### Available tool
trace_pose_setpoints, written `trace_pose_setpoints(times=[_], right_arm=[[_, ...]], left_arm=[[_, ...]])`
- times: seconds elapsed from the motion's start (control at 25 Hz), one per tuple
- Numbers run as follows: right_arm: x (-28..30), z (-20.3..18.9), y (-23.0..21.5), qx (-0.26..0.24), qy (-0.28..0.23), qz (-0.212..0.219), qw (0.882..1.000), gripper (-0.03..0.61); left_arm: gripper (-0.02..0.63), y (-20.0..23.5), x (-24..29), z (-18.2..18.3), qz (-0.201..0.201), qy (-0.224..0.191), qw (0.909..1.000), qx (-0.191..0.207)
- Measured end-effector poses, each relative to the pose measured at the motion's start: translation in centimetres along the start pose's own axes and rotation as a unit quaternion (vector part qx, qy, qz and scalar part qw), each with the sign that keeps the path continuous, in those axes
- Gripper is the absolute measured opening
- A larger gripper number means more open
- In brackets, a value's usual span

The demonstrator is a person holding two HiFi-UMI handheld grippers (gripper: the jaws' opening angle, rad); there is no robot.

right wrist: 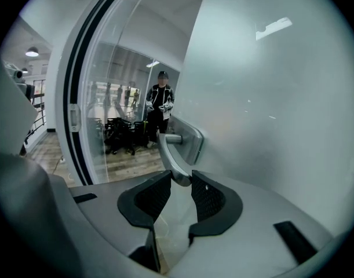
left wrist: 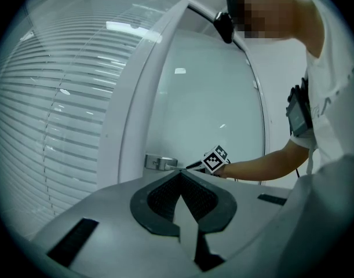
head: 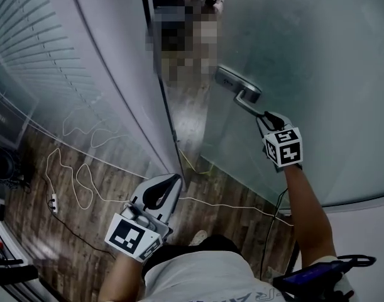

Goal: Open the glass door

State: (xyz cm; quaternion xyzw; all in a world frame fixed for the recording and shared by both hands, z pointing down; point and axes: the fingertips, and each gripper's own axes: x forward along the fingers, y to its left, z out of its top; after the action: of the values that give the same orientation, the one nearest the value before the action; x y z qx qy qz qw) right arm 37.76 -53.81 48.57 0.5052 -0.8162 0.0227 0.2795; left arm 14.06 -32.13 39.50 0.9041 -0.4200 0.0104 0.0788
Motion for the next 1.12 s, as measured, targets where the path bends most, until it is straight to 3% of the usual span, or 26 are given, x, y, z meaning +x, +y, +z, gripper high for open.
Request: trace_pose_setpoints(times=[0.32, 0.68, 0.92, 1.12], right_arm=[[2.0, 0.6, -2.8, 0.007, -0.014, -0.043, 0.999, 0.114], [3.6, 0.6, -5.3, 0.011, -0.001, -0.048, 0.999, 0.114], [3.8, 0.6, -6.8, 0.002, 0.008, -0.074, 0.997, 0.114], [1.7, 1.7, -6.4, 0.008, -0.025, -0.085, 0.996, 0.114]], left_arm=[[0.0, 0.6, -0.5, -0.3, 0.018, 0.005, 0.9998, -0.003], [0.0, 1.0, -1.2, -0.8, 0.035, 0.01, 0.9993, -0.006], [0.0, 0.8, -1.7, -1.0, 0.037, 0.015, 0.9991, -0.012], [0.0, 0.8, -1.8, -0.9, 0.032, 0.014, 0.9993, -0.011]])
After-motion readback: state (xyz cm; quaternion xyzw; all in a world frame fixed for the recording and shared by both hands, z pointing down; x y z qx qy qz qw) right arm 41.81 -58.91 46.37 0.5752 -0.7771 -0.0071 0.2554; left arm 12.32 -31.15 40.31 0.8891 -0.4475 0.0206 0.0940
